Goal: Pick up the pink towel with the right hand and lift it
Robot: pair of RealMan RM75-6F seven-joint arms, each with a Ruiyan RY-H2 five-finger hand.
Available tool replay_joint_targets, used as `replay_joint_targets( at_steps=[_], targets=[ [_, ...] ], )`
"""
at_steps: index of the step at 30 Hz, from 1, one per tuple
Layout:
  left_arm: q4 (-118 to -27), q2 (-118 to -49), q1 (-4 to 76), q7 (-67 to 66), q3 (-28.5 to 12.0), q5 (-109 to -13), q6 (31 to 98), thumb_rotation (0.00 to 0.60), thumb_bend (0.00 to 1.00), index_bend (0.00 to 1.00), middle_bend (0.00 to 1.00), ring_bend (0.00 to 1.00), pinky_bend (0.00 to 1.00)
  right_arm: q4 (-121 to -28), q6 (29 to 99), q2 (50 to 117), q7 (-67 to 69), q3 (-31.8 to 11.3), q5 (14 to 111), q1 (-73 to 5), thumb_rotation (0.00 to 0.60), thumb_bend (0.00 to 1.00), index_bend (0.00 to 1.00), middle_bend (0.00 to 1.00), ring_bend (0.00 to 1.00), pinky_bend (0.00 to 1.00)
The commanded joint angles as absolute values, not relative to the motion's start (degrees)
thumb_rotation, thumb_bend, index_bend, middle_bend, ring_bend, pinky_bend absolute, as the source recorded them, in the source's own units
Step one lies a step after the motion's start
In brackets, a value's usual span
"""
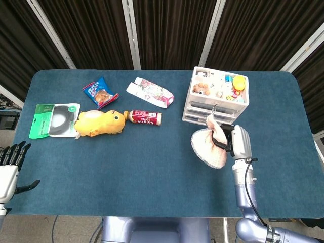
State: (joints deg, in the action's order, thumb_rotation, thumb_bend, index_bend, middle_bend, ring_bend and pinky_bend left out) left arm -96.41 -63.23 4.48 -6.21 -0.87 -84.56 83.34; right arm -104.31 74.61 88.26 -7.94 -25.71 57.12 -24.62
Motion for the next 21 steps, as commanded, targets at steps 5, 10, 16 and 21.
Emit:
replay_joint_targets(
  at_steps=[5,10,16,21],
  targets=[
    [-96.44,-63.22,4.49,-6.19,-0.86,-84.52,83.26,0.6,0.02,0.0,0.0,0.0,0.0,-103.67,74.98,88.79,-7.61,-25.51,56.81,-25.27,0.6,0.5,0.78,0.82,0.76,0.85],
    [-96.49,-63.2,4.51,-6.14,-0.83,-84.55,83.19,0.6,0.02,0.0,0.0,0.0,0.0,-103.03,74.98,89.03,-7.47,-25.34,56.2,-25.68,0.6,0.5,0.78,0.82,0.76,0.85],
    [-96.52,-63.21,4.47,-6.15,-0.79,-84.62,83.25,0.6,0.02,0.0,0.0,0.0,0.0,-102.11,74.92,89.44,-7.36,-24.44,55.5,-25.8,0.6,0.5,0.78,0.82,0.76,0.85],
    [-96.56,-63.24,4.45,-6.11,-0.78,-84.65,83.28,0.6,0.02,0.0,0.0,0.0,0.0,-100.68,74.69,90.13,-7.24,-23.67,55.03,-25.96,0.6,0.5,0.78,0.82,0.76,0.85]
  ],
)
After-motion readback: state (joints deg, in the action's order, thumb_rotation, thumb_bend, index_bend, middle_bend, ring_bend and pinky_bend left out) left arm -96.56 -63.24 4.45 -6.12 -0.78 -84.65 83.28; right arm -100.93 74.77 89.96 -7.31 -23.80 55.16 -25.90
